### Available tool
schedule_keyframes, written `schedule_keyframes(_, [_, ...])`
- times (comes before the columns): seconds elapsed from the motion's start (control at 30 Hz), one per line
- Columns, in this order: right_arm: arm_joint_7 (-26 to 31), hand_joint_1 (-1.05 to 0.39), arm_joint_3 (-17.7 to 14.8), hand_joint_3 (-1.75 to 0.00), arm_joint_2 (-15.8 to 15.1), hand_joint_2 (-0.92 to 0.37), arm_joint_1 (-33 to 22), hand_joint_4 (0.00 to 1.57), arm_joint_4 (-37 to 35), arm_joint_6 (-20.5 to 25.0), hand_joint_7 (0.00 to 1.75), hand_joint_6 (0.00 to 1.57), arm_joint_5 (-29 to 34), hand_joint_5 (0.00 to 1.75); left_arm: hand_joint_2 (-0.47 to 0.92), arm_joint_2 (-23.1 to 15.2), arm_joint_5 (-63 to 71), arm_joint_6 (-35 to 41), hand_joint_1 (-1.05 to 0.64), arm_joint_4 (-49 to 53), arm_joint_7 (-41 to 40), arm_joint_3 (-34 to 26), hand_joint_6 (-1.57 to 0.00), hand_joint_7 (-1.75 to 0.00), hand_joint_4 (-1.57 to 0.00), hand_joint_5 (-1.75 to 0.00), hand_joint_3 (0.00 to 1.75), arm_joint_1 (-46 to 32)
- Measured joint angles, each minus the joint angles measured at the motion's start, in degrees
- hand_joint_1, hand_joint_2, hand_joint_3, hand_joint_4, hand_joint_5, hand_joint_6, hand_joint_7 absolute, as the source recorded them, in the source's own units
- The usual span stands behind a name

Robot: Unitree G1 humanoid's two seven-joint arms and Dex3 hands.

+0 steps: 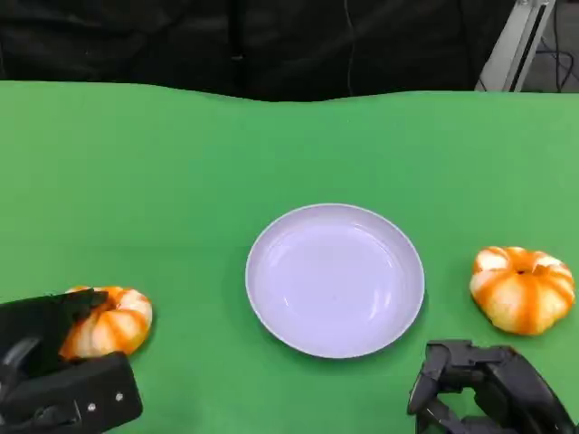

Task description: Grasp the bread from the table and place it into the plate.

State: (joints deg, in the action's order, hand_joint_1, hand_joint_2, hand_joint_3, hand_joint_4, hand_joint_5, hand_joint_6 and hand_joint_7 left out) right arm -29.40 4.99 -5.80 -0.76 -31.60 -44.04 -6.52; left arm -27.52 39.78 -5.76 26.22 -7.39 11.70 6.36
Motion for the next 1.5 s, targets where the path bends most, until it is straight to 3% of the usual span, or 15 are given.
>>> schedule_keyframes(0.17, [0.11, -0.10, 0.00, -0.86, 0.00, -0.68, 0.00, 0.85, 0.02, 0.01, 1.17, 0.85, 0.16, 1.43, 0.83, -0.43, -0.21, 0.59, -0.46, -0.01, 0.46, 0.82, -0.62, -0.01, -0.59, -0.01, 0.00, 0.39])
schedule_keyframes(0.27, [0.09, -0.09, 0.00, -0.86, 0.00, -0.67, 0.00, 0.85, 0.02, 0.03, 1.17, 0.85, 0.25, 1.43, 0.79, -0.70, -0.19, 1.18, -0.37, -0.01, 0.61, 1.48, -0.74, -0.03, -0.70, -0.03, 0.00, 0.75])
schedule_keyframes(0.3, [0.04, -0.10, 0.00, -0.86, 0.00, -0.67, 0.00, 0.85, 0.02, 0.03, 1.17, 0.85, 0.22, 1.43, 0.79, -0.73, -0.19, 1.32, -0.33, -0.01, 0.61, 1.68, -0.87, -0.07, -0.83, -0.18, 0.00, 0.82])
schedule_keyframes(0.37, [0.03, -0.10, 0.00, -0.86, 0.01, -0.67, 0.00, 0.85, 0.01, 0.03, 1.17, 0.85, 0.21, 1.43, 0.79, -0.74, -0.30, 1.39, -0.31, -0.15, 0.60, 1.70, -0.95, -0.04, -0.72, -0.61, 0.00, 0.85])
schedule_keyframes(0.43, [0.05, -0.10, 0.00, -0.86, 0.01, -0.68, 0.00, 0.85, 0.01, 0.03, 1.17, 0.85, 0.23, 1.43, 0.79, -0.76, -0.53, 1.46, -0.31, -0.36, 0.60, 1.70, -0.98, -0.03, -0.65, -0.80, 0.00, 0.90])
schedule_keyframes(0.87, [0.05, -0.10, 0.00, -0.86, 0.01, -0.68, 0.01, 0.85, 0.01, 0.03, 1.17, 0.85, 0.25, 1.44, 0.80, -0.82, -1.01, 1.65, -0.30, -0.45, 0.59, 1.70, -0.99, -0.02, -0.60, -0.89, 0.00, 1.12])
schedule_keyframes(0.9, [0.05, -0.10, 0.00, -0.86, 0.01, -0.67, 0.01, 0.85, 0.01, 0.03, 1.17, 0.86, 0.25, 1.43, 0.78, -0.82, -1.01, 1.65, -0.20, -0.45, 0.59, 1.70, -0.80, -0.92, -0.66, -1.39, 0.00, 1.12])
schedule_keyframes(0.93, [0.07, -0.10, 0.00, -0.86, 0.01, -0.67, 0.01, 0.85, 0.00, 0.03, 1.17, 0.86, 0.26, 1.43, 0.77, -0.80, -1.71, 1.52, -0.16, -0.43, 0.55, 1.60, -0.67, -1.32, -0.68, -1.57, 0.00, 1.12])
schedule_keyframes(1.0, [0.10, -0.10, 0.01, -0.87, 0.02, -0.67, 0.01, 0.85, 0.00, 0.03, 1.17, 0.86, 0.29, 1.43, 0.77, -0.47, -3.61, 0.86, -0.13, -0.22, 0.19, 0.84, -0.56, -1.66, -0.70, -1.71, 0.00, 1.09])
schedule_keyframes(1.1, [0.14, -0.10, 0.01, -0.87, 0.04, -0.66, 0.02, 0.85, -0.01, 0.03, 1.17, 0.86, 0.39, 1.43, 0.77, 0.00, -4.74, 0.42, -0.12, 0.22, -0.22, 0.46, -0.54, -1.74, -0.71, -1.74, 0.00, 0.99])
schedule_keyframes(1.4, [0.17, -0.10, 0.02, -0.89, 0.06, -0.65, 0.02, 0.85, -0.02, 0.03, 1.18, 0.86, 0.51, 1.43, 0.77, 0.01, -5.39, 0.15, -0.12, 0.48, -0.27, 0.47, -0.54, -1.75, -0.71, -1.75, 0.00, 0.99])
schedule_keyframes(1.5, [0.16, -0.10, 0.08, -0.89, 0.11, -0.66, 0.13, 0.85, -0.06, 0.02, 1.17, 0.85, 0.60, 1.43, 0.77, 0.00, -5.44, 0.37, -0.05, -1.05, -0.51, -0.11, -0.51, -1.75, -0.68, -1.75, 0.00, 0.03])
